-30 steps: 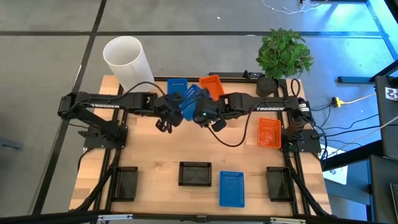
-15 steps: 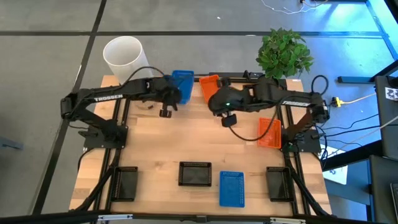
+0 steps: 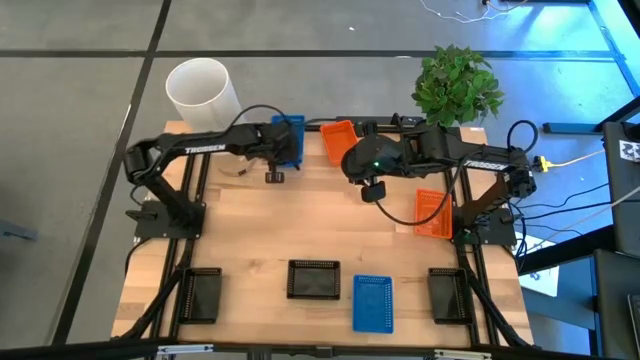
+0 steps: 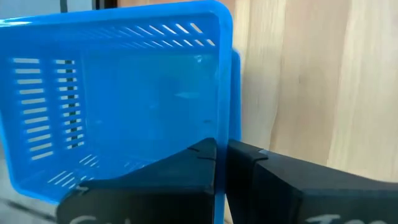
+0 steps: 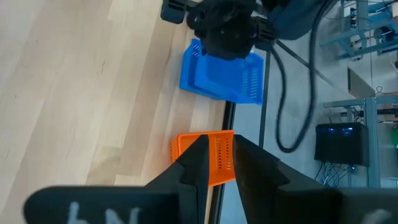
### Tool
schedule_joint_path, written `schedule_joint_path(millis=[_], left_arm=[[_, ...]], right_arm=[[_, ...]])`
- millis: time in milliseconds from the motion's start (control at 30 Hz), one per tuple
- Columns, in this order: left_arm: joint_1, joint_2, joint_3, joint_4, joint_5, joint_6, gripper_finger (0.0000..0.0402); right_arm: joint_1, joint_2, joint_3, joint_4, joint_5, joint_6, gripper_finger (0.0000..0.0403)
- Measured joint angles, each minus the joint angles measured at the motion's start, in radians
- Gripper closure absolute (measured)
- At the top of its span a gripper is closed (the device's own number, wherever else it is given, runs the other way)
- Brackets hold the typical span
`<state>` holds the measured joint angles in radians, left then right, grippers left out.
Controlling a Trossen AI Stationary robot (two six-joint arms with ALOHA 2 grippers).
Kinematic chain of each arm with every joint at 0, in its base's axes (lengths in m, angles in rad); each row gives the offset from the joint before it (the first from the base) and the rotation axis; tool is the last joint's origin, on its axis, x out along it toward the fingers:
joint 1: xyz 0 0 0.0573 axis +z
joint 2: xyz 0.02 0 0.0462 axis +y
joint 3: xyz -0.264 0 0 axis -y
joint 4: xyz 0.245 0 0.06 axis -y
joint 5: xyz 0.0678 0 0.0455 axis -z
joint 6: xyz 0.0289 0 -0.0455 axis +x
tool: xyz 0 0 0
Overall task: Stack baskets by color
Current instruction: Stack the top blue basket on top of the blue basket on the table
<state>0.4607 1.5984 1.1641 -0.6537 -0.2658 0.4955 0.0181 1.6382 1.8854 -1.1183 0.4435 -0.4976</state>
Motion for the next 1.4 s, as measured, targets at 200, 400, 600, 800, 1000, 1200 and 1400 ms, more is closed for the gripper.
schedule_joint_path(millis=[200,400,600,800,1000,1200,1400], left_arm=[[0.013,0.019,0.0,-0.008,0.028,-0.018,0.0401],[0.024,0.019,0.0,-0.002,0.094,-0.04,0.0394],[0.025,0.019,0.0,-0.003,0.045,-0.059,0.038],[0.024,0.019,0.0,-0.004,0.06,-0.053,0.0372],[0.024,0.019,0.0,-0.016,0.039,-0.04,0.0394],[0.024,0.018,0.0,-0.015,0.041,-0.048,0.0383],[0.024,0.018,0.0,-0.014,0.049,-0.043,0.0366]], right_arm=[[0.0,0.0,0.0,-0.001,0.0,-0.003,0.0329],[0.0,0.0,0.0,-0.001,0.0,-0.003,0.0329],[0.0,0.0,0.0,-0.001,0.0,-0.003,0.0329],[0.0,0.0,0.0,-0.001,0.0,-0.003,0.0329],[0.0,0.0,0.0,0.0,0.0,-0.002,0.0329],[0.0,0.0,0.0,0.0,0.0,-0.001,0.0329],[0.0,0.001,0.0,0.0,0.0,-0.001,0.0329]])
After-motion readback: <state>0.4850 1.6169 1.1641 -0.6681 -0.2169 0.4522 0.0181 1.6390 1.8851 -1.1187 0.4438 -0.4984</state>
